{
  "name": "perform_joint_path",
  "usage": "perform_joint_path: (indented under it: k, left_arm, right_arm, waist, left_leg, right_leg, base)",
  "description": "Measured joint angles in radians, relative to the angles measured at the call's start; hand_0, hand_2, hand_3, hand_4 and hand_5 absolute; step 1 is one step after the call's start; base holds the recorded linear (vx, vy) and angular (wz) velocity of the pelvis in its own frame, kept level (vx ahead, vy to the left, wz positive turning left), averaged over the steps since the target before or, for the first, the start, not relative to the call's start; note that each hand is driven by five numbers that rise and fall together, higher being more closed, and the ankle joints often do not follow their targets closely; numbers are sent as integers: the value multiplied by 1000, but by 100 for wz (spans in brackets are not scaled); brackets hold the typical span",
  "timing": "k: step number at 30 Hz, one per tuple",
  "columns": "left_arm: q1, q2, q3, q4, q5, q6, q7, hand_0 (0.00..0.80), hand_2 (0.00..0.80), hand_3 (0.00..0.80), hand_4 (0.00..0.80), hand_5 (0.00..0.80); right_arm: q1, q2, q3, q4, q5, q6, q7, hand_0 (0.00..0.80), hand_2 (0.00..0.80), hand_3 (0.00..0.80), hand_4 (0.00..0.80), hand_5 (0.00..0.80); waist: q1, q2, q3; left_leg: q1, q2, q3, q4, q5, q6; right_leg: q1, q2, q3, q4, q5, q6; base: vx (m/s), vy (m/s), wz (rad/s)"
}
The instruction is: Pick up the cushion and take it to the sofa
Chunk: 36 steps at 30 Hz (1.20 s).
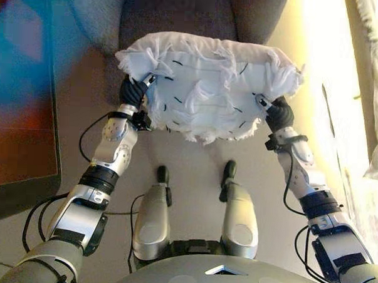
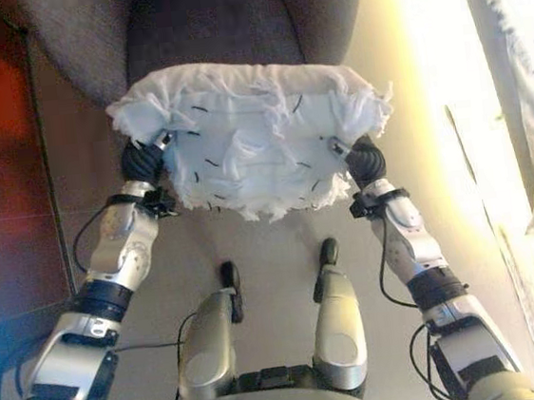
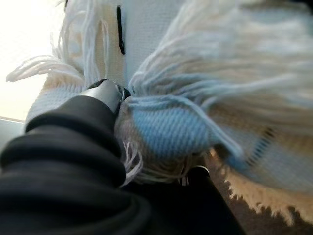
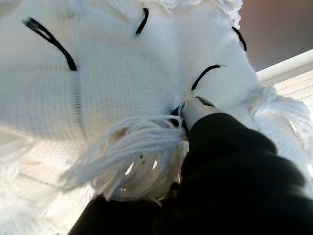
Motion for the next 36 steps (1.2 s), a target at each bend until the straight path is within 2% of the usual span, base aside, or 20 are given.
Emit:
perform_joint_path:
  k: [4, 9, 15, 17, 19, 21, 22, 23, 24, 27, 29, 30, 31, 32, 34, 35, 36]
  left_arm:
    - [97, -6, 3, -2, 16, 30, -12, 800, 800, 800, 800, 800]
    - [179, -27, 5, -3, 15, 78, -33, 800, 800, 800, 800, 800]
    - [202, -29, 4, -3, 17, 125, -65, 800, 800, 800, 800, 800]
    - [201, -34, 1, -2, 18, 131, -72, 800, 800, 800, 800, 800]
    - [199, -35, -2, 1, 17, 141, -80, 800, 800, 800, 800, 800]
    - [199, -33, -5, 11, 17, 147, -97, 800, 800, 800, 800, 800]
    - [199, -28, -5, 11, 17, 146, -103, 800, 800, 800, 800, 800]
    - [199, -19, -6, 11, 17, 146, -108, 800, 800, 800, 800, 800]
    - [201, -12, -7, 11, 17, 146, -108, 800, 800, 800, 800, 800]
    - [201, 2, -21, 11, 17, 146, -107, 800, 800, 800, 800, 800]
    - [201, 8, -37, 13, 17, 146, -107, 800, 800, 800, 800, 800]
    - [201, 2, -40, 19, 17, 146, -106, 800, 800, 800, 800, 800]
    - [201, -5, -42, 30, 17, 146, -106, 800, 800, 800, 800, 800]
    - [202, -31, -48, 47, 18, 147, -104, 800, 800, 800, 800, 800]
    - [221, -71, -49, 45, 18, 147, -103, 800, 800, 800, 800, 800]
    - [222, -86, -49, 44, 19, 147, -103, 800, 800, 800, 800, 800]
    - [224, -99, -48, 44, 21, 147, -103, 800, 800, 800, 800, 800]
  right_arm:
    - [97, 50, 8, 2, -1, 56, -16, 800, 800, 800, 800, 800]
    - [173, 64, 11, 3, -10, 96, -34, 800, 800, 800, 800, 800]
    - [177, 59, 6, 27, -79, 139, -69, 800, 800, 800, 800, 800]
    - [180, 52, 5, 30, -79, 143, -82, 800, 800, 800, 800, 800]
    - [189, 47, 5, 30, -78, 143, -88, 800, 800, 800, 800, 800]
    - [206, 47, 7, 30, -77, 142, -86, 800, 800, 800, 800, 800]
    - [207, 49, 9, 32, -77, 142, -85, 800, 800, 800, 800, 800]
    - [208, 50, 15, 35, -77, 142, -85, 800, 800, 800, 800, 800]
    - [209, 51, 20, 35, -77, 142, -84, 800, 800, 800, 800, 800]
    - [213, 55, 30, 36, -77, 142, -81, 800, 800, 800, 800, 800]
    - [223, 55, 29, 50, -76, 142, -80, 800, 800, 800, 800, 800]
    - [224, 55, 29, 65, -74, 141, -78, 800, 800, 800, 800, 800]
    - [225, 54, 28, 78, -71, 141, -72, 800, 800, 800, 800, 800]
    - [232, 46, 21, 97, -63, 141, -66, 800, 800, 800, 800, 800]
    - [241, 29, 4, 112, -56, 141, -62, 800, 800, 800, 800, 800]
    - [241, 16, -2, 111, -56, 140, -59, 800, 800, 800, 800, 800]
    - [242, 1, -6, 112, -56, 140, -46, 800, 800, 800, 800, 800]
  waist:
    - [0, 2, -147]
    - [-2, -1, -263]
    - [-1, -8, -283]
    - [-5, 2, -281]
    - [-15, 4, -273]
    - [-28, 9, -271]
    - [-26, 13, -271]
    - [-25, 8, -274]
    - [-22, 4, -276]
    - [-27, 4, -276]
    - [-41, 0, -278]
    - [-51, -9, -279]
    - [-57, -19, -280]
    - [-72, -1, -272]
    - [-90, 29, -257]
    - [-94, 41, -247]
    - [-100, 52, -244]
  left_leg:
    - [147, -4, 27, -128, 17, -5]
    - [245, -9, 56, -206, 19, -4]
    - [295, -23, 64, -250, 34, 4]
    - [282, -27, 60, -230, 29, 15]
    - [275, -39, 46, -200, 12, 40]
    - [280, -38, 18, -180, 3, 58]
    - [279, -40, 16, -183, 7, 66]
    - [278, -44, 13, -187, 14, 75]
    - [282, -48, 6, -192, 19, 80]
    - [272, -57, -15, -198, 28, 91]
    - [279, -61, -33, -209, 29, 80]
    - [286, -66, -39, -217, 25, 72]
    - [303, -71, -46, -229, 25, 55]
    - [328, -63, -65, -244, 23, 44]
    - [347, -42, -51, -225, 10, 28]
    - [349, -38, -38, -199, -15, 26]
    - [360, -25, -32, -195, -28, 9]
  right_leg:
    - [133, 18, -3, -118, 20, 12]
    - [204, 26, -4, -172, 24, 19]
    - [230, 15, -5, -157, 26, 23]
    - [178, 1, 0, -53, 22, 18]
    - [123, -25, 24, 85, 27, 12]
    - [108, -36, 45, 151, 68, -23]
    - [92, -40, 48, 172, 85, -27]
    - [87, -37, 55, 185, 82, -26]
    - [75, -35, 60, 185, 46, -8]
    - [84, 6, 72, 45, 10, 33]
    - [100, 38, 79, -103, 20, 45]
    - [110, 56, 98, -187, 23, 49]
    - [131, 71, 115, -237, 45, 36]
    - [157, 86, 126, -224, 77, 34]
    - [160, 115, 136, -169, 76, 24]
    - [155, 126, 137, -134, 61, -17]
    - [160, 141, 134, -122, 49, -40]
  base:
    - [172, 75, -13]
    - [72, 98, -14]
    - [56, 145, -4]
    - [33, 138, 10]
    - [73, 93, 24]
    - [133, 0, 29]
    - [223, -100, 17]
    - [234, -124, 8]
    - [293, -150, 10]
    - [288, -117, 9]
    - [421, -119, 20]
    - [490, -126, 29]
    - [370, -94, 47]
    - [470, -132, 48]
    - [472, -156, 26]
    - [489, -189, 0]
    - [561, -228, -13]
